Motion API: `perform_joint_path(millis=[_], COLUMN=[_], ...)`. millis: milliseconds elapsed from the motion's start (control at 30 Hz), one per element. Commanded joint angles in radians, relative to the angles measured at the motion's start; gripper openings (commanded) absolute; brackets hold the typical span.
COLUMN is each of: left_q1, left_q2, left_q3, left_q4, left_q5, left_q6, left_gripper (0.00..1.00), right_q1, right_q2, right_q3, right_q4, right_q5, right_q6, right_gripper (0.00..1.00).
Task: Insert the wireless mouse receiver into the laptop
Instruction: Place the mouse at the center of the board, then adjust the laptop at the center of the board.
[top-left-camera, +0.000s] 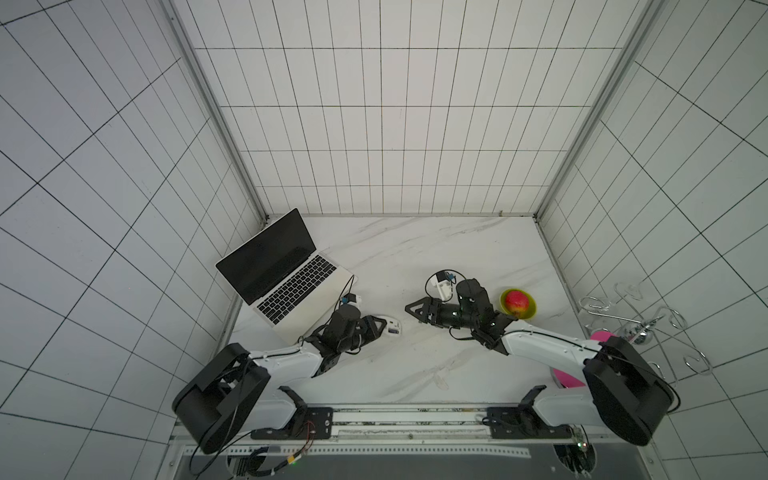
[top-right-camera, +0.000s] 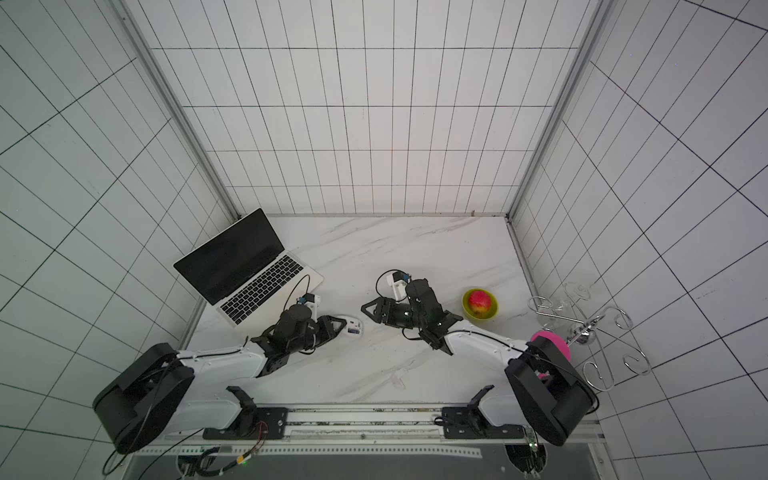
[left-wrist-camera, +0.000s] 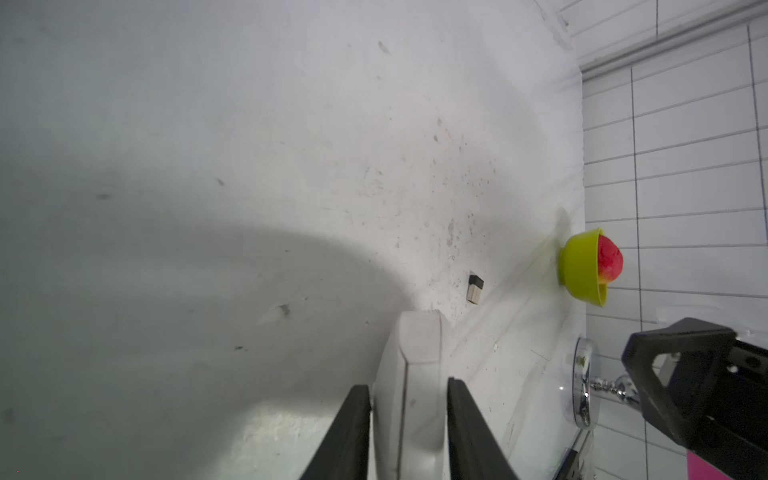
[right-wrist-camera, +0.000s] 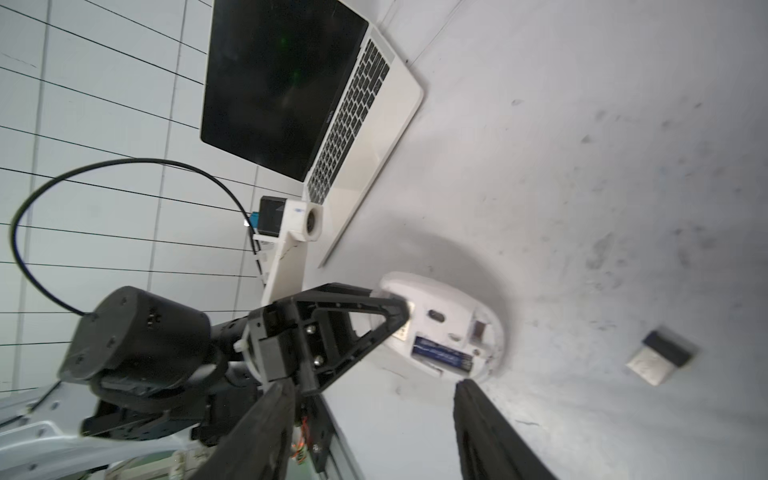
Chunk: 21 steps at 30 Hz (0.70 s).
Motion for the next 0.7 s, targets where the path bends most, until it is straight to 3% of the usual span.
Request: perform_joint_path(millis=[0, 167, 367, 500, 667], left_q1=[0.044, 0.236, 0.622, 0.877, 1.060], left_q2=[-0.082, -0.225, -0.341, -0.316, -0.209], left_q3=[0.003, 0.050, 0.104, 0.121, 0.174], left_q4=[-0.178, -0.436, -0.622, -0.629, -0.661], left_q5=[-0.019, -0.050, -0.092, -0.080, -0.116], left_q6=[0.031, 0.107, 0.196, 0.135, 0.102], left_gripper=[0.59, 0.80, 0.94, 0.98, 0.98], right_q1=[0.002, 0.008, 0.029, 0.037, 0.049], right_q2=[0.009, 0.175, 0.423, 0.598, 0.798], right_q3=[0.064, 0.198, 0.428, 0.604, 0.834], right_q4=[-0.196, -0.193, -0.180, -0.178, -0.220], right_q5=[0.105, 0.093, 0.072, 0.042, 0.011], right_q6=[-0.182, -0.252, -0.300, -0.296, -0.289], right_gripper=[0.71, 0.78, 0.84, 0.86, 0.87])
